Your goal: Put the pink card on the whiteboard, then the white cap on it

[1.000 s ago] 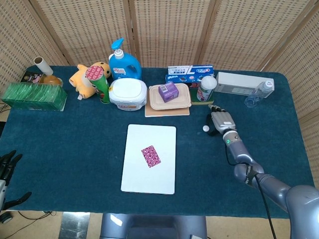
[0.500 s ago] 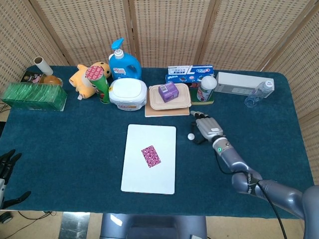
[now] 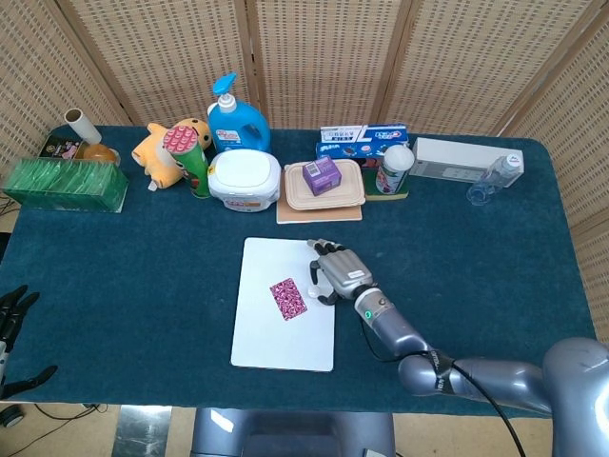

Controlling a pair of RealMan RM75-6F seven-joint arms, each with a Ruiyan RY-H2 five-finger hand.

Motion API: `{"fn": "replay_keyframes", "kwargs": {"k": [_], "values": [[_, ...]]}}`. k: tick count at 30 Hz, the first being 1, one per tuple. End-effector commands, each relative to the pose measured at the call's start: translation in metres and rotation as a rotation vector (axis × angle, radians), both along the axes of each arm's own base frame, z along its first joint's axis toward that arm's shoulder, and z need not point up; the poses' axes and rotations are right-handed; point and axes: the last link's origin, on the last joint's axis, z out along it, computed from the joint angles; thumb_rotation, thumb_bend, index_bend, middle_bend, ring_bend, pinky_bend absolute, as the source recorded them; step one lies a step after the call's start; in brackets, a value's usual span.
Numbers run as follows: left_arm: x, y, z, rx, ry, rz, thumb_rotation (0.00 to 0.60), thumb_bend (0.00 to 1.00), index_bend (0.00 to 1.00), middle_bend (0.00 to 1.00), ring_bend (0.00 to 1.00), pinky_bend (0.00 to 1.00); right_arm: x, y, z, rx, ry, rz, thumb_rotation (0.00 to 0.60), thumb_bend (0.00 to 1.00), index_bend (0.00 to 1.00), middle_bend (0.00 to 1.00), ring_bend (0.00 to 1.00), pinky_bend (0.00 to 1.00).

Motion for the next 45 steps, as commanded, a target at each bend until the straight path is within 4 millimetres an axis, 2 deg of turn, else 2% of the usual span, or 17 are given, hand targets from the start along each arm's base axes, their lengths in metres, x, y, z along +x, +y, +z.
{"fn": "replay_keyframes", "kwargs": {"k": [1,8,25,27,29,32,36,42,45], "values": [[0.0,0.0,0.0,-0.007,-0.002,-0.001,0.6,0.01,0.0,0.0,0.0,0.02,0.017,0.008,-0.015,0.012,0.003,0.005,0.6,0.37,0.54,0.06,0.0,0.12],[-0.001,0.0,0.002,-0.008,-0.006,-0.002,0.6,0.01,0.0,0.0,0.0,0.02,0.028,0.011,-0.031,0.006,0.014,-0.016,0.6,0.37,0.54,0.06,0.0,0.12],[-0.001,0.0,0.0,-0.014,-0.002,-0.006,0.6,0.01,0.0,0.0,0.0,0.02,0.038,0.011,-0.041,0.019,-0.039,-0.099,0.6,0.37,0.53,0.05,0.0,0.12],[0.0,0.0,0.0,-0.015,-0.002,-0.008,0.6,0.01,0.0,0.0,0.0,0.02,0.038,0.012,-0.043,0.029,-0.05,-0.108,0.6,0.36,0.48,0.05,0.0,0.12],[0.0,0.0,0.0,-0.014,-0.003,-0.009,0.6,0.01,0.0,0.0,0.0,0.02,0.038,0.012,-0.043,0.032,-0.055,-0.106,0.6,0.34,0.35,0.02,0.0,0.11],[-0.001,-0.001,0.001,-0.008,-0.006,-0.009,0.6,0.01,0.0,0.0,0.0,0.02,0.038,0.01,-0.037,0.023,-0.065,-0.094,0.6,0.33,0.24,0.01,0.0,0.11],[-0.001,-0.001,0.001,-0.012,-0.007,-0.012,0.6,0.01,0.0,0.0,0.0,0.02,0.04,0.01,-0.026,0.017,-0.091,-0.09,0.6,0.33,0.18,0.01,0.0,0.11],[0.0,-0.003,0.002,-0.009,-0.01,-0.016,0.6,0.01,0.0,0.0,0.0,0.02,0.038,0.012,-0.009,0.005,-0.094,-0.065,0.6,0.33,0.17,0.0,0.0,0.11],[0.0,-0.004,0.003,0.001,-0.013,-0.019,0.6,0.01,0.0,0.0,0.0,0.02,0.028,0.015,0.01,-0.004,-0.096,-0.039,0.6,0.32,0.17,0.01,0.0,0.11]]}}
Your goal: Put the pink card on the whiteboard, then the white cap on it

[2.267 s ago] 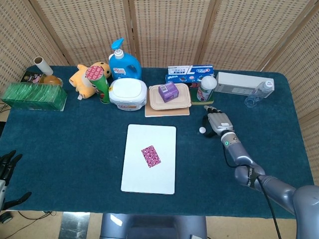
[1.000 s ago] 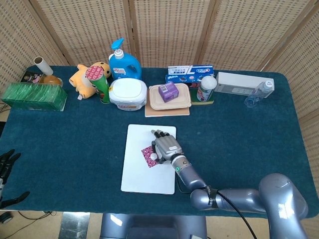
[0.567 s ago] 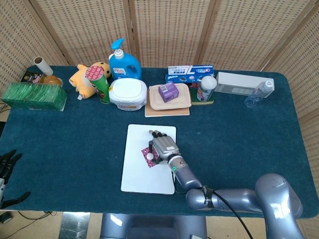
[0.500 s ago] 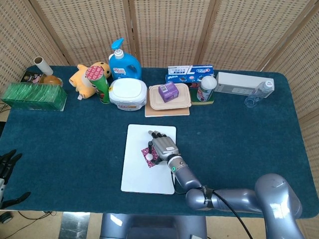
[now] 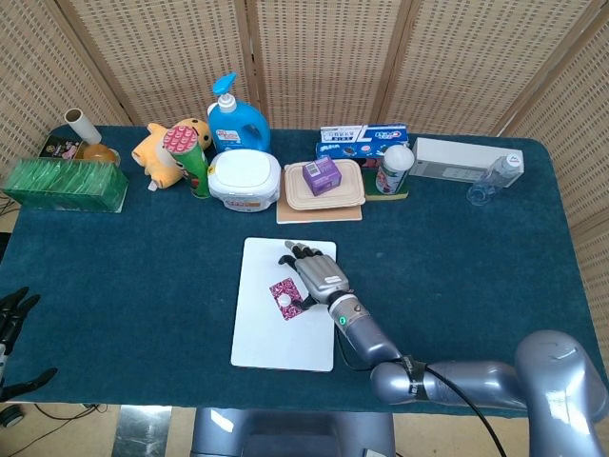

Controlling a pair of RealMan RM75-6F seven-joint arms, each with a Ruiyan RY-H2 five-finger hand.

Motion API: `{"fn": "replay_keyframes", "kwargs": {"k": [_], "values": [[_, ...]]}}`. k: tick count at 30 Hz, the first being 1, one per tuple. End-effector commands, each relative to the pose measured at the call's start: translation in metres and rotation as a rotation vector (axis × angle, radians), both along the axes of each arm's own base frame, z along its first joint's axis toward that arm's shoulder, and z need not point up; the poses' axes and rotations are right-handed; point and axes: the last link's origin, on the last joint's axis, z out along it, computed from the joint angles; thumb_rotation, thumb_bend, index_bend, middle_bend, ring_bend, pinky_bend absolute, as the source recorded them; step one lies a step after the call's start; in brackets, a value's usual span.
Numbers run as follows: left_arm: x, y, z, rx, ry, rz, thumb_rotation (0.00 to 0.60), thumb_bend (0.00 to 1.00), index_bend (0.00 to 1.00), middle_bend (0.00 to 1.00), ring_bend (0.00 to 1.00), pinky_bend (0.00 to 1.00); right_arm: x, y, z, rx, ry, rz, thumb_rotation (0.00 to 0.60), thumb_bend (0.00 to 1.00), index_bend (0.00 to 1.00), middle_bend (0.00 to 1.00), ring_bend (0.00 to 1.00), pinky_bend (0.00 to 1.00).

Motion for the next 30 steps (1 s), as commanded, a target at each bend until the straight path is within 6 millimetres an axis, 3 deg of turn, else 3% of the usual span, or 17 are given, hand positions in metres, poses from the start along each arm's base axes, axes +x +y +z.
{"fn": "replay_keyframes", "kwargs": {"k": [1,5,8,11,15,17,21,25,26,27,30], "values": [[0.0,-0.002,0.001,0.005,-0.003,-0.004,0.6,0.01,0.0,0.0,0.0,0.02,-0.018,0.004,0.026,-0.02,0.009,0.032,0.6,0.31,0.17,0.01,0.0,0.12],[0.001,-0.004,0.001,0.003,-0.003,-0.01,0.6,0.01,0.0,0.0,0.0,0.02,-0.041,0.009,0.051,-0.056,0.014,0.082,0.6,0.17,0.17,0.01,0.0,0.12],[0.002,-0.005,0.0,0.002,-0.003,-0.016,0.6,0.01,0.0,0.0,0.0,0.02,-0.069,0.01,0.072,-0.132,0.022,0.132,0.6,0.08,0.17,0.03,0.0,0.12],[0.002,-0.006,0.002,0.01,-0.004,-0.021,0.6,0.01,0.0,0.0,0.0,0.02,-0.11,0.018,0.093,-0.21,-0.019,0.16,0.6,0.05,0.17,0.04,0.0,0.1],[0.002,-0.008,0.004,0.025,-0.005,-0.026,0.6,0.01,0.0,0.0,0.0,0.02,-0.143,0.022,0.114,-0.288,-0.044,0.187,0.599,0.03,0.18,0.04,0.0,0.06],[0.002,-0.009,0.005,0.034,-0.006,-0.028,0.6,0.01,0.0,0.0,0.0,0.02,-0.158,0.026,0.128,-0.34,-0.048,0.203,0.572,0.01,0.19,0.04,0.0,0.04],[0.002,-0.012,0.007,0.062,-0.001,-0.034,0.6,0.01,0.0,0.0,0.0,0.02,-0.189,0.043,0.163,-0.487,-0.021,0.229,0.455,0.0,0.2,0.04,0.0,0.01],[0.003,-0.014,0.007,0.07,0.005,-0.037,0.6,0.01,0.0,0.0,0.0,0.02,-0.204,0.064,0.182,-0.58,0.003,0.243,0.415,0.0,0.2,0.04,0.0,0.0],[0.003,-0.016,0.006,0.074,0.009,-0.037,0.6,0.01,0.0,0.0,0.0,0.02,-0.209,0.077,0.187,-0.599,0.01,0.233,0.412,0.0,0.2,0.04,0.0,0.0],[0.004,-0.017,0.006,0.08,0.013,-0.036,0.6,0.01,0.0,0.0,0.0,0.02,-0.21,0.09,0.188,-0.597,0.006,0.217,0.412,0.0,0.2,0.04,0.0,0.0],[0.004,-0.018,0.006,0.091,0.018,-0.034,0.6,0.01,0.0,0.0,0.0,0.02,-0.21,0.104,0.188,-0.598,-0.003,0.194,0.414,0.0,0.2,0.03,0.0,0.0]]}}
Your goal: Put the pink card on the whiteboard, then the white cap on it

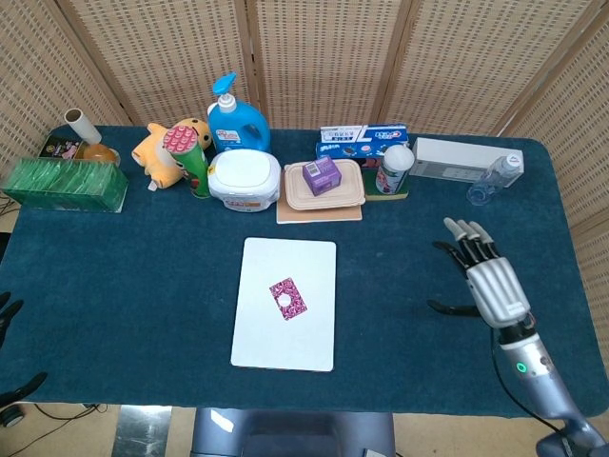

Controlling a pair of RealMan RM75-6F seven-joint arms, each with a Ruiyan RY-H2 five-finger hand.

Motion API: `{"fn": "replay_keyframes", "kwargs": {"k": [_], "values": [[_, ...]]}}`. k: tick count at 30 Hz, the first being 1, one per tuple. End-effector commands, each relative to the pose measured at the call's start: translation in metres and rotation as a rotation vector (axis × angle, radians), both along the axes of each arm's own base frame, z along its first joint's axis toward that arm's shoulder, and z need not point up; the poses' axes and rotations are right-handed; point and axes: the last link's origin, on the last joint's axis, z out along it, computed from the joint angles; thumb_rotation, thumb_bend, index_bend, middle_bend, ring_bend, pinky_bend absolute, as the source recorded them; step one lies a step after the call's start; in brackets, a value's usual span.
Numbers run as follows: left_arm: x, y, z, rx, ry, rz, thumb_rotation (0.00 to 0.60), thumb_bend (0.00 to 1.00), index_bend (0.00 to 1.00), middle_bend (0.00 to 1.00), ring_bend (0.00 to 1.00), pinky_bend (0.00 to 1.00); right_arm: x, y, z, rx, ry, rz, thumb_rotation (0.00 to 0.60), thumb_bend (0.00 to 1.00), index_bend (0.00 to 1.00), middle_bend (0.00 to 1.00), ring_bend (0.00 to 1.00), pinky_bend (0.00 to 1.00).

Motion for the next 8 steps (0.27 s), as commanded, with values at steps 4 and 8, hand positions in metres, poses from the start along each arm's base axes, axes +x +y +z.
{"fn": "replay_keyframes", "kwargs": {"k": [4,8], "values": [[0.0,-0.003,-0.001,0.014,0.005,0.004,0.6,0.01,0.0,0.0,0.0,0.02,-0.003,0.041,0.007,0.011,0.013,-0.035,0.41,0.0,0.2,0.02,0.0,0.0],[0.001,-0.003,-0.001,0.016,0.003,0.005,0.6,0.01,0.0,0.0,0.0,0.02,-0.002,0.044,0.009,0.018,0.025,-0.06,0.413,0.0,0.2,0.01,0.0,0.0]]}}
